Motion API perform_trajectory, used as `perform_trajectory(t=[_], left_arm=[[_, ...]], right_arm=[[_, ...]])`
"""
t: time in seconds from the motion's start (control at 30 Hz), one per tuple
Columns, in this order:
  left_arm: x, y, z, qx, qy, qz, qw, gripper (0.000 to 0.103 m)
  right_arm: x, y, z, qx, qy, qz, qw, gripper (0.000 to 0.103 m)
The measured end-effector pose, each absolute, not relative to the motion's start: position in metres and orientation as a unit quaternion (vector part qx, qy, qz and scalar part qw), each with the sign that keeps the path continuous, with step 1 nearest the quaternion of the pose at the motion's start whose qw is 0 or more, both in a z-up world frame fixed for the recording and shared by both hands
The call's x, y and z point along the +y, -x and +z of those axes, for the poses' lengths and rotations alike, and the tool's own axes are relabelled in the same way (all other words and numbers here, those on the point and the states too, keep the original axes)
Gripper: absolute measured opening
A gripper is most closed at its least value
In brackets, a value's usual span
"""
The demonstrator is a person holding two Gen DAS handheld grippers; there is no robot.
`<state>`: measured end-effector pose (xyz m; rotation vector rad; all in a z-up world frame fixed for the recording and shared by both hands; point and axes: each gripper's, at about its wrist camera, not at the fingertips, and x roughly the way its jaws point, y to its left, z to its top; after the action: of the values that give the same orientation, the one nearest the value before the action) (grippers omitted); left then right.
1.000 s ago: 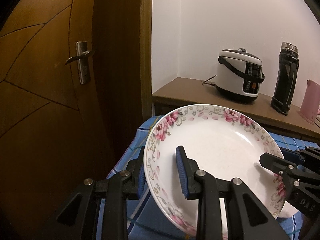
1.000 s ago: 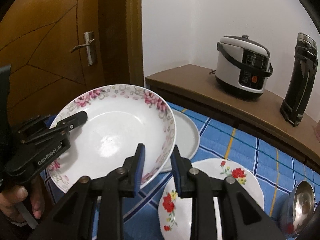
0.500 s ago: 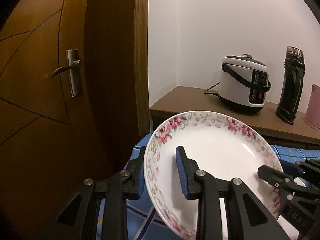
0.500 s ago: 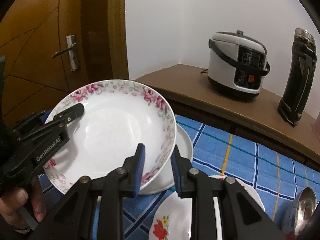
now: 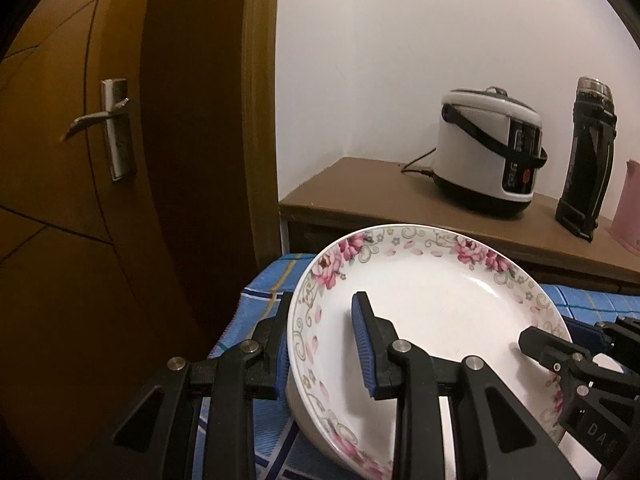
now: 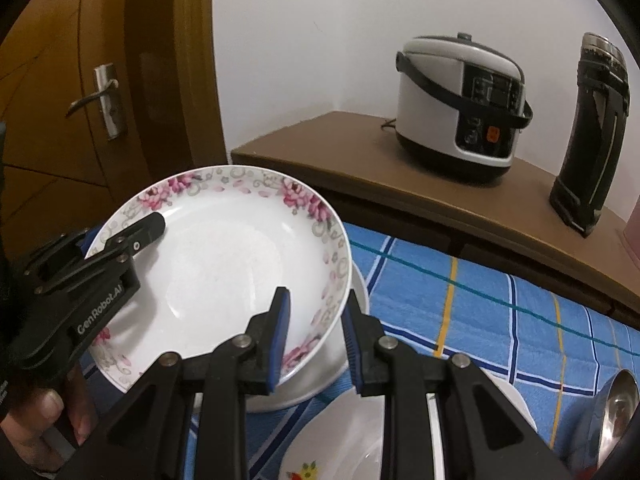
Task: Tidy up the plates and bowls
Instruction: 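Carry the pink-floral plate over the grey plate and lower it on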
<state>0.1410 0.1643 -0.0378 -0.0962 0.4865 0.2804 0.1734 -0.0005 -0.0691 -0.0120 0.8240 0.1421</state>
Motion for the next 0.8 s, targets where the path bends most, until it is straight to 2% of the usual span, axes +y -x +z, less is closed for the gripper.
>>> perform_trajectory(t=[0.8], left_arm=[[0.173, -0.170, -0.061, 0.309, 0.070, 0.112, 0.942, 0.031]], right_arm=[[0.000, -0.196, -0.086, 0.453, 0.016, 0.050, 0.890, 0.026]])
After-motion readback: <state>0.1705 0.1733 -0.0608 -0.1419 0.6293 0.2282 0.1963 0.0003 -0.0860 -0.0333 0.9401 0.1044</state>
